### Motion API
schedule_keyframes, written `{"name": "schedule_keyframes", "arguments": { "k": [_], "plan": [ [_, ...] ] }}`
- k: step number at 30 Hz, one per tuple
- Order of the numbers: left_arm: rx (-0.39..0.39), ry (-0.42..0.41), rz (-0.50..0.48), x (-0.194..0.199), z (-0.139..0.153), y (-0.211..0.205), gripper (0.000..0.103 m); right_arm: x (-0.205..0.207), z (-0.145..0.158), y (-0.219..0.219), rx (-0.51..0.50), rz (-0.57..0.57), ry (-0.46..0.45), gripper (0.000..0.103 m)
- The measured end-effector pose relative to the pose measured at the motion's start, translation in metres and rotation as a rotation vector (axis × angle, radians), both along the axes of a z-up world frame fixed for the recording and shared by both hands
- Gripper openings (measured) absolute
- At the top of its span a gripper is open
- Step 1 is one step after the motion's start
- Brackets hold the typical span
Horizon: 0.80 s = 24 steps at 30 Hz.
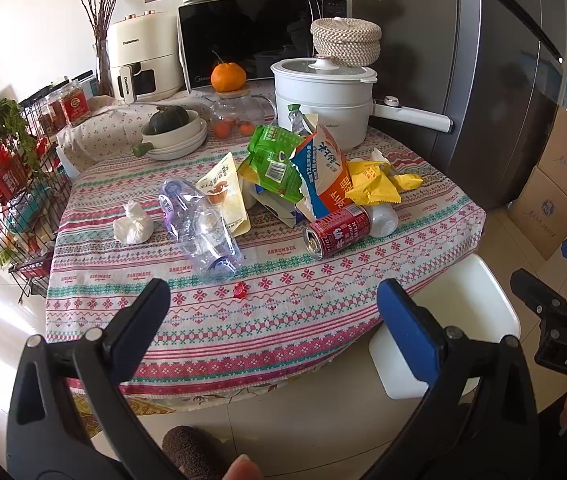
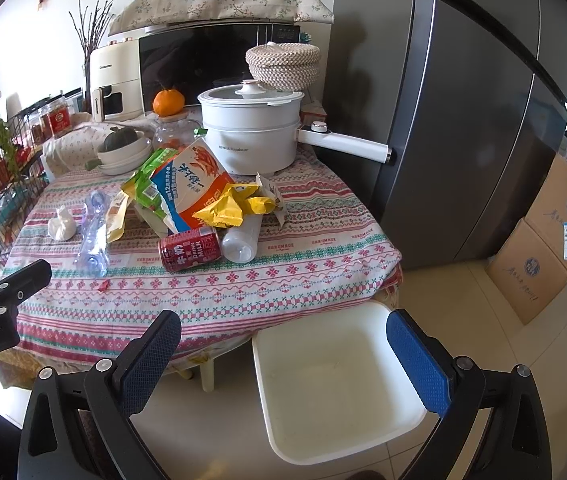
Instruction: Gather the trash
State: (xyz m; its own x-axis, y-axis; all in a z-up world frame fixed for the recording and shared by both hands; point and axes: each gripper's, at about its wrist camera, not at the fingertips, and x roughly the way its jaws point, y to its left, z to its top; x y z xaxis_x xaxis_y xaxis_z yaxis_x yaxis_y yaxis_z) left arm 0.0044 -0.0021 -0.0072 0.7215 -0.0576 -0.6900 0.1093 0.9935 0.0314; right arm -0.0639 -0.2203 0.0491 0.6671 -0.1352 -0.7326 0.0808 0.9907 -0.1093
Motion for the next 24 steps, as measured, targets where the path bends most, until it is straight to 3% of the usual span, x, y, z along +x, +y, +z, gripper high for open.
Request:
{"name": "schedule_keyframes", "arguments": {
  "k": [17, 24],
  "plan": [
    [0.004, -0.013, 0.016, 0.002, 0.003, 0.009, 0.102, 0.0, -0.003, 0.002, -0.006, 0.007, 0.001, 0.103],
    [0.004, -0.008, 0.051, 0.028, 0.015, 0.035, 0.102, 0.015, -0.006, -0.003, 0.007, 0.001, -0.004, 0.103]
  ]
}}
